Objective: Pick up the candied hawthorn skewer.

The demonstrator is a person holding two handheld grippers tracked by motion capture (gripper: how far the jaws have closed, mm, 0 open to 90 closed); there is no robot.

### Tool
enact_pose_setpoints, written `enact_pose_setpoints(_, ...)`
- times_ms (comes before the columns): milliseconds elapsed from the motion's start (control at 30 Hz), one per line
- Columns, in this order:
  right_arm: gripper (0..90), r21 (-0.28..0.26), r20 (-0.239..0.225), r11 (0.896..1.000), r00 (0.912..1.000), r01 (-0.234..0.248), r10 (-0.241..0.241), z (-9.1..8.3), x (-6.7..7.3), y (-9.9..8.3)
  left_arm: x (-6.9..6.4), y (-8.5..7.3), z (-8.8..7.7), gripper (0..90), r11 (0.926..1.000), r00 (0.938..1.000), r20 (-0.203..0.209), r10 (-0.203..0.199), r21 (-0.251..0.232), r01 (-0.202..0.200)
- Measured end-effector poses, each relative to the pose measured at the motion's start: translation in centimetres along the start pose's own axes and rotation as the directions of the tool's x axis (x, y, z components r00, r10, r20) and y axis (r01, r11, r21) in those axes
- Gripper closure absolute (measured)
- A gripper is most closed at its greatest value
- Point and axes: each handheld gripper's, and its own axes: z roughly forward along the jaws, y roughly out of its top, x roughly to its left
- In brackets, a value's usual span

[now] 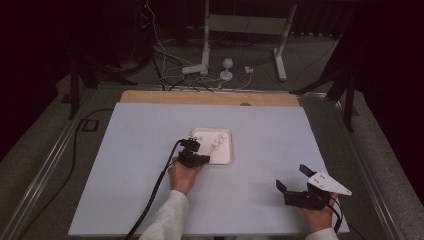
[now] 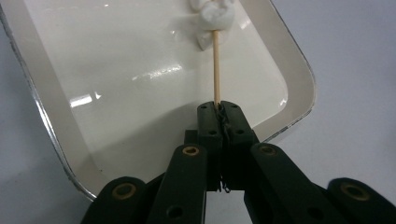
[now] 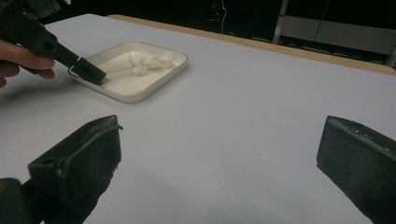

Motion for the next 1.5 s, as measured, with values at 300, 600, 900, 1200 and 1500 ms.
enact_pose_setpoints(300,0.0,-0.003,0.002,1.000,1.0000,-0.004,0.004,-0.1,0.0,0.0,-0.1,0.0,-1.3,90.0,0.9987,0.9996,0.018,0.019,-0.047,-0.019)
enact_pose_setpoints(600,0.0,0.000,-0.002,1.000,1.0000,-0.006,0.006,0.2,0.1,0.1,-0.4,-0.4,-3.3,90.0,0.9874,0.9968,0.028,0.074,-0.142,-0.070)
enact_pose_setpoints(900,0.0,0.002,-0.028,0.999,0.9990,-0.036,0.036,0.6,0.2,0.5,-0.1,-1.6,-5.3,90.0,0.9645,0.9933,0.022,0.113,-0.242,-0.105)
enact_pose_setpoints(1200,0.0,-0.038,-0.085,0.995,0.9922,-0.094,0.091,0.9,-0.2,2.6,0.0,-2.4,-7.6,90.0,0.9396,0.9855,0.001,0.170,-0.302,-0.161)
enact_pose_setpoints(1500,0.0,-0.040,-0.123,0.993,0.9872,-0.108,0.102,2.2,-0.4,5.5,0.1,-3.5,-9.2,90.0,0.9176,0.9782,-0.018,0.207,-0.343,-0.200)
